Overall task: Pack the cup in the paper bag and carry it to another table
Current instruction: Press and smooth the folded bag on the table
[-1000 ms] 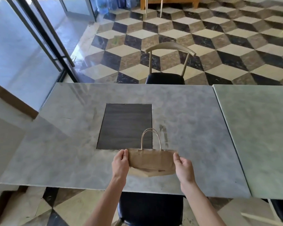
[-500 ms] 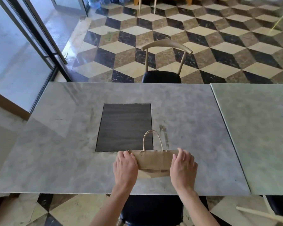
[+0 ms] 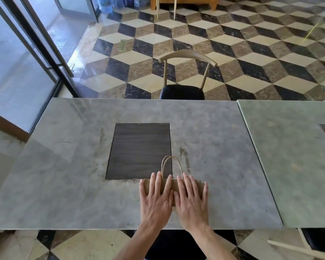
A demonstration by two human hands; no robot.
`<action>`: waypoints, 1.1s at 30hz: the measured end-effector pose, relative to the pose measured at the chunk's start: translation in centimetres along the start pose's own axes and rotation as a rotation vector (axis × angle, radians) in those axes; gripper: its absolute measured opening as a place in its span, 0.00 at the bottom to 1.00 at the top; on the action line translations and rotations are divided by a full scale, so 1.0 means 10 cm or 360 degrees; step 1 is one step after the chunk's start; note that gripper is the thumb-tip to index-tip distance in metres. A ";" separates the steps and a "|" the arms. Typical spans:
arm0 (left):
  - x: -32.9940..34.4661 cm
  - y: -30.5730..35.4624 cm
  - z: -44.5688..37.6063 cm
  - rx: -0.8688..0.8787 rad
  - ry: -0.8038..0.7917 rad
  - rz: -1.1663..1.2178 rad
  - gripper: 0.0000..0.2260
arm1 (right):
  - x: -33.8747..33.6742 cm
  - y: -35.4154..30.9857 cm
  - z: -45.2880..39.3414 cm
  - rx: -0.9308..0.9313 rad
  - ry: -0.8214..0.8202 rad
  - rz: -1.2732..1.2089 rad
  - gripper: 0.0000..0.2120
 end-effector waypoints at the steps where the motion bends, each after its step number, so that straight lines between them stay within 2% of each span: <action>1: 0.00 0.00 -0.02 0.0008 -0.0005 0.0004 0.22 | 0.00 0.00 -0.02 0.0013 -0.0026 -0.0037 0.27; 5: -0.03 -0.09 -0.09 0.0072 -0.0019 0.0076 0.22 | -0.03 0.05 -0.13 -0.0084 -0.0176 -0.0130 0.29; 8: -0.08 -0.16 -0.16 0.0218 -0.0127 0.0010 0.25 | -0.08 0.18 -0.19 -0.0213 -0.0464 -0.0188 0.38; 11: -0.16 -0.14 -0.20 0.0329 -0.0356 -0.0108 0.34 | -0.09 0.26 -0.22 -0.0325 -0.0542 -0.0039 0.47; 14: -0.15 -0.16 -0.23 0.0353 -0.0337 -0.0213 0.41 | -0.03 0.22 -0.23 -0.0312 -0.0477 0.0121 0.46; 18: -0.10 -0.18 -0.19 0.0387 -0.0237 -0.0281 0.40 | 0.01 0.19 -0.18 -0.0301 -0.0379 0.0199 0.47; 23: -0.12 -0.20 -0.11 0.0326 -0.0199 -0.0281 0.54 | -0.03 0.15 -0.12 -0.0314 -0.0254 0.0219 0.50; 29: -0.14 -0.06 -0.10 0.0183 -0.0239 -0.0243 0.50 | -0.01 0.09 -0.12 -0.0161 -0.0247 0.0169 0.58; 33: -0.10 0.04 -0.05 0.0114 -0.0247 -0.0266 0.48 | 0.01 0.03 -0.10 -0.0115 -0.0167 0.0200 0.52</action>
Point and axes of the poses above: each hand's wrist, its own z-axis away from the middle knuckle, its own x-axis out of the palm, y = z × x, the point moved 3 cm from there along -z, towards the middle knuckle, and after that the axes turned 5 degrees about z, right-handed, at the moved point
